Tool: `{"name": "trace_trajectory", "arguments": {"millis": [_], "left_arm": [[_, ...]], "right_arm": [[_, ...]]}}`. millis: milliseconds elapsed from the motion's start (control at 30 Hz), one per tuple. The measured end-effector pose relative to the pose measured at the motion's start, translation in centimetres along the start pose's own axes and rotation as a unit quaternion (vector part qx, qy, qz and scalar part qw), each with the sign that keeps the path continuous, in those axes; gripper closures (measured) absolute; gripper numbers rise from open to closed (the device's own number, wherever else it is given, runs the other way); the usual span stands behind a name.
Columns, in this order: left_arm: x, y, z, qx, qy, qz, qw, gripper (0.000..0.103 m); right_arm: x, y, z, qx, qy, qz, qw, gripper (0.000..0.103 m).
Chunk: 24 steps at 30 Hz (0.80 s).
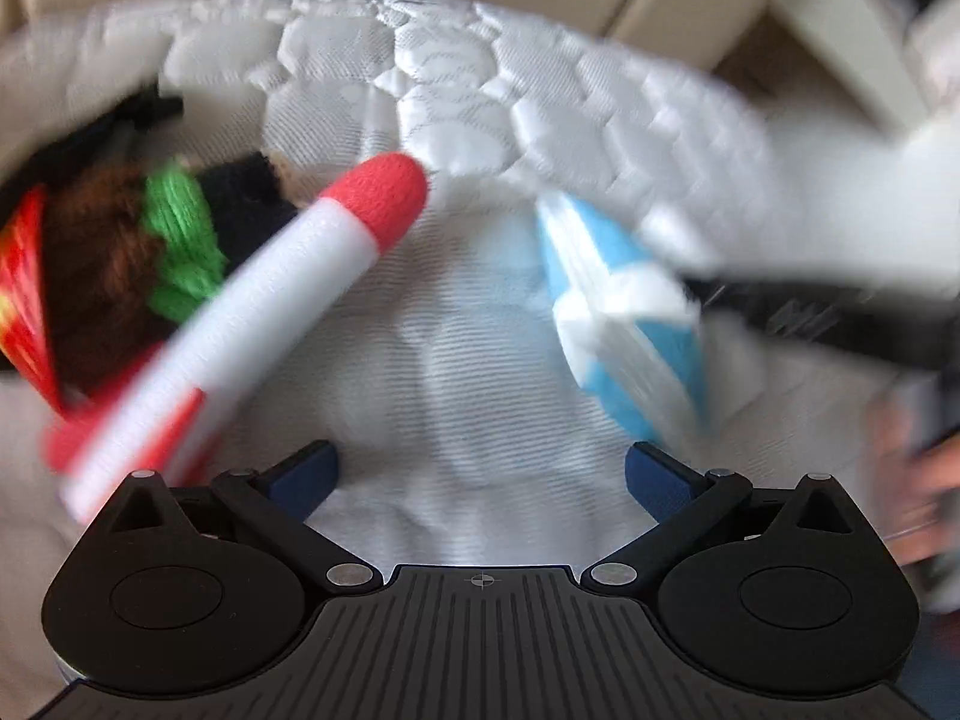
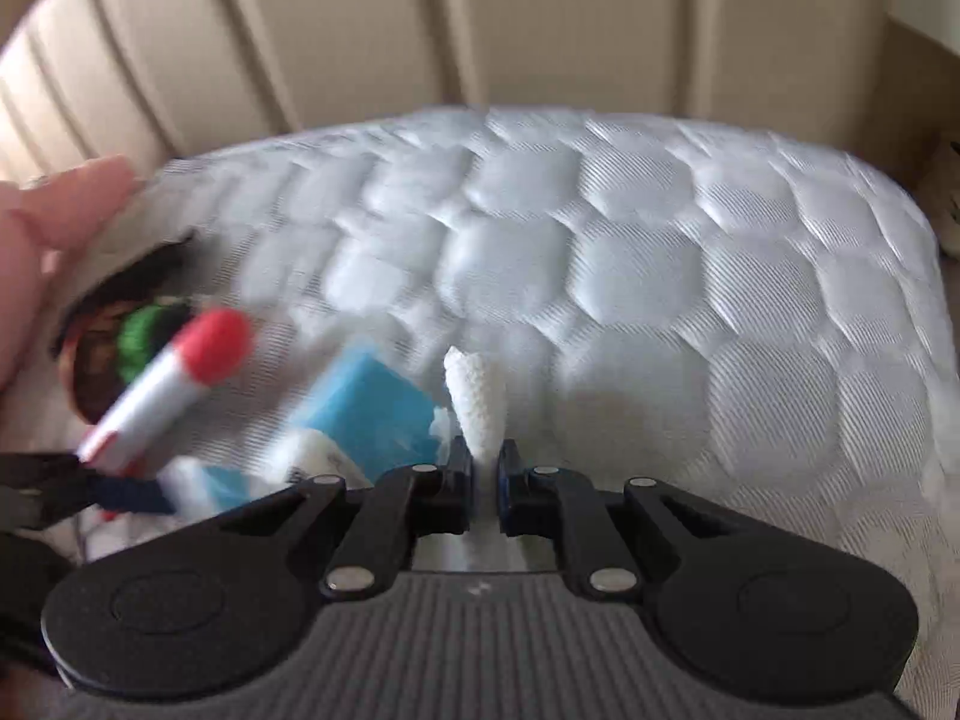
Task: Clean container
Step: 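Grasp the blue-and-white wipes pack with the left tool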
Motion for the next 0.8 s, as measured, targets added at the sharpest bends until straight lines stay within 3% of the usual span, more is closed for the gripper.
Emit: {"name": "trace_trajectory", "arguments": {"millis": [67,100,167,267,467,633,700,800], "left_arm": [[-0.6,0.4,0.4,-0.016,0.068,0.047,0.9964,0.0],[-0.5,0.2,0.4,-0.031,0.086,0.053,0.9944,0.0],[-0.7,-0.4,0.3,-0.053,0.102,0.044,0.9924,0.0],[0.0,-0.7,0.3,-0.033,0.088,0.023,0.9953,0.0],[2.8,-3.0,1.6,0.018,-0.019,-0.007,0.9996,0.0],[3.7,-3.1,0.8,0.04,-0.062,-0.011,0.9972,0.0],[4.6,-2.4,0.6,0.069,-0.117,-0.015,0.9906,0.0],[6.8,-2.3,0.3,0.118,-0.199,-0.014,0.9728,0.0]], "right_arm": [[0.6,-0.2,0.4,-0.007,-0.008,0.0,1.0,0.093],[0.7,-0.2,0.5,-0.009,-0.015,-0.004,1.0,0.093],[0.7,-0.2,0.6,-0.012,-0.021,-0.011,1.0,0.091],[0.3,-0.1,1.2,-0.017,-0.021,-0.024,0.999,0.09],[-0.1,0.6,2.5,-0.039,-0.065,-0.065,0.995,0.09],[-0.3,1.3,2.5,-0.037,-0.058,-0.059,0.996,0.087],[0.1,2.0,2.3,-0.034,-0.065,-0.054,0.996,0.087],[-0.1,1.9,1.9,-0.025,-0.071,-0.046,0.996,0.087]]}}
Point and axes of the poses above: each gripper's, at about its wrist camera, not at the fingertips, and y roughly against the way its jaws point, x to its right, z to its underside, the point moved 4 cm from there along -y, roughly the way its jaws point, and after that the axes turned 14 degrees about x, right-handed, at the moved point
